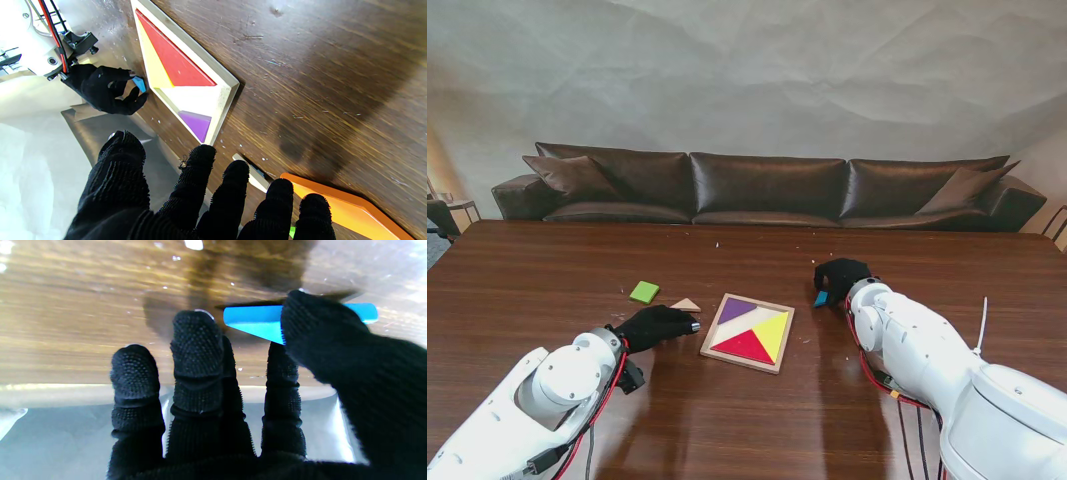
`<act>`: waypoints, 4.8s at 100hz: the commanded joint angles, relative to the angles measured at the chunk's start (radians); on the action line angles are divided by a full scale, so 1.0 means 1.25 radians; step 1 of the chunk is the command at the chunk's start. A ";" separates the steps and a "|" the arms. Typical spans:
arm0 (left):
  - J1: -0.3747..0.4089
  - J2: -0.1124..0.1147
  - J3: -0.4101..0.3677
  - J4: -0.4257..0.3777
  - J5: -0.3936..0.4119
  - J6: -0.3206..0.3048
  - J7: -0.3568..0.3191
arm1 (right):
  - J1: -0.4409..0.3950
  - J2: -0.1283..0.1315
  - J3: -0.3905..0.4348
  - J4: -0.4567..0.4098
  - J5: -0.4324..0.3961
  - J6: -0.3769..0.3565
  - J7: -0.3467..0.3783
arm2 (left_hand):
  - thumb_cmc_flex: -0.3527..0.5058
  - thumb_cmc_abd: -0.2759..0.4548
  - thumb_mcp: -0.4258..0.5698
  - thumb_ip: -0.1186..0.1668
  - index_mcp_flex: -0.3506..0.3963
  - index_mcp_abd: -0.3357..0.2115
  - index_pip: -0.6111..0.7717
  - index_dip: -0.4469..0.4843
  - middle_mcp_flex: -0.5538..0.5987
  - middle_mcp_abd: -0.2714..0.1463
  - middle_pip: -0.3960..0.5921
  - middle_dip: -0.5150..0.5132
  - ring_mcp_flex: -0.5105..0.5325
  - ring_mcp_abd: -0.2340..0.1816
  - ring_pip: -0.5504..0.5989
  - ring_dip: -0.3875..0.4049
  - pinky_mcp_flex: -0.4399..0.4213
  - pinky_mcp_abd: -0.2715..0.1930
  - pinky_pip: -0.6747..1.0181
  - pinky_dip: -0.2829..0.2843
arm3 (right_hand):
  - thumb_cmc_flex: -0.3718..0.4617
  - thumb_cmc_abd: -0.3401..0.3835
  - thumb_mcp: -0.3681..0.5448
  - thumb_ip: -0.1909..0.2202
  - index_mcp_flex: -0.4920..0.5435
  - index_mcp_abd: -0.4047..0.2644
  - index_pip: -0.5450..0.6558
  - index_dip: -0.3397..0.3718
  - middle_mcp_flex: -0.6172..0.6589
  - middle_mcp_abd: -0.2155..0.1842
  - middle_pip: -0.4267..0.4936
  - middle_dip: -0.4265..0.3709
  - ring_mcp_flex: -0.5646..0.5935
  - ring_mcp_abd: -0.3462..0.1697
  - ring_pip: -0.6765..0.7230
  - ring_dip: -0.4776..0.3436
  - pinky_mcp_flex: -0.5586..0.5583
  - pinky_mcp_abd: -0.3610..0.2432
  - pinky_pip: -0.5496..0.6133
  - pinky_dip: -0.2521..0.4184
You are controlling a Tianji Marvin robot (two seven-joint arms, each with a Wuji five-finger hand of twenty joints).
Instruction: Assemble the tangram pieces into a square
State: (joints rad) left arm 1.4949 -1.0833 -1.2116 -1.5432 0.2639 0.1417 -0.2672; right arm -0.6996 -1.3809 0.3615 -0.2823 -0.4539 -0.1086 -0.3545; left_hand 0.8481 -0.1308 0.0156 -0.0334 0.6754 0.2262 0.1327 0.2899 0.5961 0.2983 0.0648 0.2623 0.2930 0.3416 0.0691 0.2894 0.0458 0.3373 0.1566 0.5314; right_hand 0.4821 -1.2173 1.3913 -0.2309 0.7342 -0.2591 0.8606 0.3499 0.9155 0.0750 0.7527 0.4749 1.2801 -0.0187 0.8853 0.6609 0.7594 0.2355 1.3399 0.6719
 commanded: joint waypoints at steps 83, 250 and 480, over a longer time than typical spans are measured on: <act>0.010 -0.001 -0.006 -0.009 -0.005 0.005 -0.017 | -0.054 0.004 -0.050 0.019 -0.013 -0.030 0.059 | -0.008 0.035 -0.019 0.013 0.013 0.003 0.000 0.004 0.022 0.002 0.004 0.005 0.003 -0.001 0.001 0.004 -0.001 -0.015 0.002 0.007 | 0.058 -0.061 0.005 -0.155 0.135 -0.051 0.263 0.089 0.045 -0.066 -0.084 -0.074 -0.027 0.017 -0.061 -0.042 0.003 -0.007 0.017 0.011; 0.028 -0.001 -0.024 -0.019 0.004 -0.005 -0.011 | -0.029 -0.005 -0.005 0.018 -0.007 -0.117 0.011 | -0.008 0.035 -0.019 0.013 0.015 0.004 0.001 0.004 0.023 0.003 0.004 0.005 0.004 0.000 0.001 0.005 0.001 -0.015 0.003 0.007 | 0.081 -0.051 0.037 -0.167 0.354 0.175 0.254 -0.155 0.434 0.033 -0.060 -0.004 0.036 -0.082 0.231 0.045 0.276 -0.081 0.154 0.028; 0.027 -0.005 -0.035 -0.004 -0.007 -0.045 0.006 | -0.264 -0.055 0.265 -0.545 0.211 0.358 -0.070 | -0.007 0.034 -0.019 0.013 0.015 0.006 0.001 0.005 0.024 0.006 0.004 0.004 0.005 0.000 0.001 0.004 0.000 -0.014 0.003 0.006 | 0.113 -0.042 0.050 -0.155 0.345 0.200 0.252 -0.120 0.426 0.060 -0.041 0.030 0.033 -0.096 0.262 0.026 0.287 -0.098 0.202 0.062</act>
State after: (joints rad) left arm 1.5255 -1.0845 -1.2535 -1.5466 0.2576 0.0864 -0.2432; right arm -1.0198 -1.4124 0.6991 -0.9724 -0.1998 0.3338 -0.4444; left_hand 0.8481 -0.1308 0.0156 -0.0334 0.6758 0.2354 0.1327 0.2899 0.5961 0.3008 0.0646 0.2623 0.2930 0.3416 0.0691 0.2895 0.0458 0.3373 0.1566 0.5315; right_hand 0.5807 -1.2576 1.3919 -0.4277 1.1187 0.0080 1.1361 0.1680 1.2533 0.1992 0.6530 0.5039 1.4217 -0.1119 1.2047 0.6982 0.7598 0.1131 1.5343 0.7228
